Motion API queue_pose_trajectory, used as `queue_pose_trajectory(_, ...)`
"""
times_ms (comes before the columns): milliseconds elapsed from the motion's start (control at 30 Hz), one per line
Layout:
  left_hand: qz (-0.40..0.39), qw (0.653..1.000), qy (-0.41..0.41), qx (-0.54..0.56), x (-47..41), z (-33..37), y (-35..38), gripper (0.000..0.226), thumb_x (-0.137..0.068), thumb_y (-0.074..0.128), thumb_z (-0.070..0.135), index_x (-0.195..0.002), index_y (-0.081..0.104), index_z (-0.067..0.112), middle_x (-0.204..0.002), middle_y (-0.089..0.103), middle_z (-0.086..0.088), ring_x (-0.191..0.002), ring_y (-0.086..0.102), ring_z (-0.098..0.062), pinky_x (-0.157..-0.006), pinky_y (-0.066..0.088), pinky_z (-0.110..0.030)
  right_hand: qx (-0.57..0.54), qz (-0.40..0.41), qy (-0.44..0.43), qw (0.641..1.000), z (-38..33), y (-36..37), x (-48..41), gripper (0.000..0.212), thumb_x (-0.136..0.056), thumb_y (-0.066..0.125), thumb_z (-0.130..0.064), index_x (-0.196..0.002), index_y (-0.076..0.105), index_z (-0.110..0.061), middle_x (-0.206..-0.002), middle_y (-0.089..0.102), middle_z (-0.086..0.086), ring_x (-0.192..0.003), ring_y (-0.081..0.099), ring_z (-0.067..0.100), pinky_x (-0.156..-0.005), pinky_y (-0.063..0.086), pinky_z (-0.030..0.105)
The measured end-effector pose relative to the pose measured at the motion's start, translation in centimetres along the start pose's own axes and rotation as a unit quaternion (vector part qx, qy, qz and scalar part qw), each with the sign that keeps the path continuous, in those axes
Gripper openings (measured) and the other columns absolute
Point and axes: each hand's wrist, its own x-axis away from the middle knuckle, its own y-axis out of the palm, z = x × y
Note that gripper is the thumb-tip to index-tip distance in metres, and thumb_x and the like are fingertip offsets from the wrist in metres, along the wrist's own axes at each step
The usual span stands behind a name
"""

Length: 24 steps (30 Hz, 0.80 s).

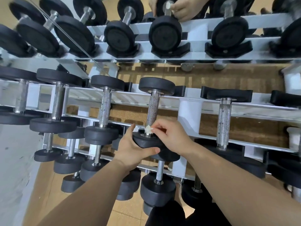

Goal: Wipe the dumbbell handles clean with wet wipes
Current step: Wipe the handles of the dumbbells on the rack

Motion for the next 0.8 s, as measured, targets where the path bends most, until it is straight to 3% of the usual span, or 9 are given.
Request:
queue_pose_trajectory(133, 0.0, 1.0, -0.003, -0.002, -0.1, -0.1, 0.0, 0.142, -0.037, 0.1, 0.05, -0.156, 0.023, 0.041, -0.141, 0.054, 0.008, -0.126, 0.056, -0.013, -0.11, 0.046, -0.038, -0.031, 0.113, 0.047, 0.992, -1.5, -0.1, -3.6, 0.01, -0.097, 0.06, -0.028, -0.088, 0.059, -0.023, -0.076, 0.052, -0.011, -0.071, 0.051, 0.008, -0.064, 0.042, 0.026)
queue_pose_trajectory(233, 0.003, 1.0, -0.005, -0.001, -0.1, 0.0, 0.1, 0.141, -0.038, 0.101, 0.05, -0.155, 0.024, 0.042, -0.142, 0.053, 0.008, -0.128, 0.055, -0.014, -0.111, 0.045, -0.039, -0.074, 0.162, 0.086, 0.98, -1.8, -0.6, -5.1, 0.005, -0.097, 0.06, -0.026, -0.092, 0.06, -0.024, -0.078, 0.055, -0.007, -0.074, 0.053, 0.011, -0.066, 0.043, 0.026)
queue_pose_trajectory(333, 0.001, 1.0, 0.001, 0.003, 0.0, 0.2, 0.1, 0.139, -0.041, 0.1, 0.043, -0.157, 0.023, 0.035, -0.14, 0.053, 0.009, -0.126, 0.056, -0.01, -0.109, 0.046, -0.034, -0.035, 0.109, 0.049, 0.992, -1.1, -0.5, -2.9, 0.004, -0.096, 0.062, -0.023, -0.091, 0.062, -0.022, -0.084, 0.058, -0.006, -0.079, 0.056, 0.012, -0.071, 0.047, 0.03)
queue_pose_trajectory(433, 0.001, 1.0, -0.001, 0.014, 0.1, 0.2, 0.2, 0.13, -0.053, 0.101, 0.021, -0.158, 0.024, 0.027, -0.129, 0.06, 0.01, -0.111, 0.064, -0.003, -0.087, 0.053, -0.017, -0.034, 0.023, 0.019, 0.999, -0.2, 0.2, 0.3, 0.007, -0.095, 0.063, -0.019, -0.088, 0.063, -0.02, -0.084, 0.062, -0.009, -0.083, 0.058, 0.007, -0.077, 0.049, 0.03)
queue_pose_trajectory(500, 0.001, 1.0, 0.002, 0.019, 0.1, 0.3, 0.2, 0.125, -0.058, 0.098, 0.014, -0.157, 0.024, 0.028, -0.127, 0.06, 0.011, -0.108, 0.065, 0.0, -0.079, 0.053, -0.013, -0.04, 0.036, 0.015, 0.998, 0.1, 0.4, 0.1, 0.008, -0.094, 0.065, -0.019, -0.086, 0.064, -0.021, -0.081, 0.062, -0.012, -0.081, 0.058, 0.005, -0.074, 0.047, 0.027)
queue_pose_trajectory(600, -0.005, 1.0, -0.002, 0.023, 0.1, 0.4, -0.1, 0.123, -0.059, 0.098, 0.017, -0.157, 0.024, 0.029, -0.13, 0.054, 0.016, -0.115, 0.059, -0.001, -0.09, 0.05, -0.019, -0.064, 0.104, 0.048, 0.991, -0.6, 0.5, -2.3, 0.008, -0.094, 0.065, -0.024, -0.087, 0.063, -0.022, -0.081, 0.062, -0.011, -0.079, 0.059, 0.006, -0.072, 0.049, 0.027)
queue_pose_trajectory(700, -0.008, 1.0, -0.004, 0.015, 0.2, 0.6, -0.1, 0.131, -0.05, 0.101, 0.028, -0.156, 0.025, 0.031, -0.14, 0.053, 0.01, -0.124, 0.058, -0.01, -0.105, 0.049, -0.032, -0.131, 0.169, 0.1, 0.972, -1.3, 0.0, -4.4, 0.009, -0.096, 0.063, -0.024, -0.088, 0.06, -0.023, -0.08, 0.06, -0.011, -0.076, 0.057, 0.002, -0.069, 0.046, 0.018)
queue_pose_trajectory(800, -0.005, 1.0, -0.003, 0.011, 0.2, 0.6, 0.0, 0.129, -0.053, 0.101, 0.026, -0.157, 0.024, 0.03, -0.14, 0.051, 0.009, -0.125, 0.056, -0.011, -0.109, 0.046, -0.034, -0.133, 0.163, 0.105, 0.972, -1.6, -0.3, -4.2, 0.01, -0.096, 0.063, -0.023, -0.087, 0.059, -0.022, -0.077, 0.058, -0.01, -0.071, 0.055, 0.002, -0.065, 0.043, 0.016)
